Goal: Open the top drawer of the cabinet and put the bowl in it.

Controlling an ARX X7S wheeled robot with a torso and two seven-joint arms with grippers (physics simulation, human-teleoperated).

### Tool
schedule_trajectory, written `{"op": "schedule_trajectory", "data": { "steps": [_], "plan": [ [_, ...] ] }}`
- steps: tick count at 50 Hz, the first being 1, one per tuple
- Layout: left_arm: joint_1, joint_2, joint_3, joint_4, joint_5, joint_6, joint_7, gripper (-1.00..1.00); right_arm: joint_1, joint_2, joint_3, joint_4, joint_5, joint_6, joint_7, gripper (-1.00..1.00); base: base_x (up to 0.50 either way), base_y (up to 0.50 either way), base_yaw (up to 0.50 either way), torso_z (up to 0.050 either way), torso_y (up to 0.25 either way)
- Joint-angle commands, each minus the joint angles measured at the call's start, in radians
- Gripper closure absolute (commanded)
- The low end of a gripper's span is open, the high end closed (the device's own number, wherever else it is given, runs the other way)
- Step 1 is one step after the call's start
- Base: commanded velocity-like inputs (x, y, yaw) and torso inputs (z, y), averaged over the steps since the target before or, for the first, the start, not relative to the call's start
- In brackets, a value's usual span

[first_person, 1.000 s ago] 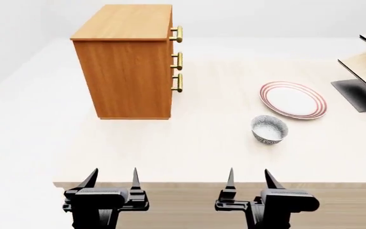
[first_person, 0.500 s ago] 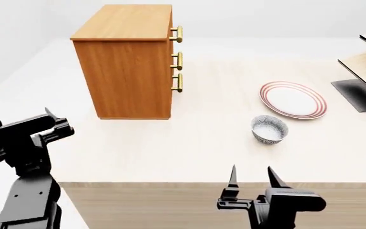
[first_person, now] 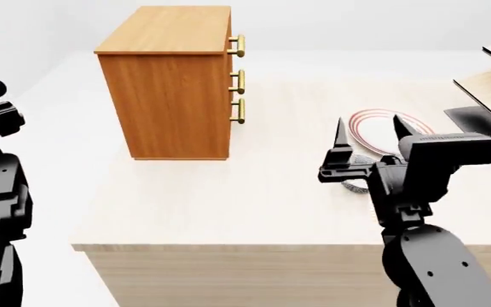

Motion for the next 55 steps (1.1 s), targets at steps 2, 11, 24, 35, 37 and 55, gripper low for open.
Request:
{"op": "schedule_trajectory", "data": {
  "steps": [2, 11, 24, 35, 37, 55],
  "plan": [
    [-0.074, -0.011, 0.053, -0.074, -0.006, -0.036, 0.022, -1.00, 0.804, 0.038, -0.160, 0.635, -0.108, 0.053, -0.160, -1.00, 0.00, 0.00, 0.00, 0.000, 0.000],
    [-0.079, -0.011, 0.057, -0.074, -0.012, -0.022, 0.024, -1.00, 1.193, -0.090, -0.223, 1.604, -0.237, -0.410, -0.197, -1.00, 0.00, 0.00, 0.00, 0.000, 0.000],
    [-0.067, -0.024, 0.075, -0.074, 0.000, 0.045, -0.093, -1.00, 1.147, -0.088, -0.074, 1.668, -0.192, -0.369, -0.234, -1.00, 0.00, 0.00, 0.00, 0.000, 0.000],
    [-0.064, -0.027, 0.080, -0.074, -0.011, 0.055, -0.116, -1.00, 1.140, -0.085, -0.036, 1.668, -0.221, -0.341, -0.255, -1.00, 0.00, 0.00, 0.00, 0.000, 0.000],
    [-0.065, -0.027, 0.081, -0.074, -0.011, 0.053, -0.115, -1.00, 1.136, -0.086, -0.030, 1.668, -0.227, -0.330, -0.253, -1.00, 0.00, 0.00, 0.00, 0.000, 0.000],
    [-0.065, -0.029, 0.080, -0.074, -0.012, 0.050, -0.107, -1.00, 1.123, -0.090, 0.019, 1.668, -0.274, -0.309, -0.270, -1.00, 0.02, 0.00, 0.00, 0.000, 0.000]
  ]
}}
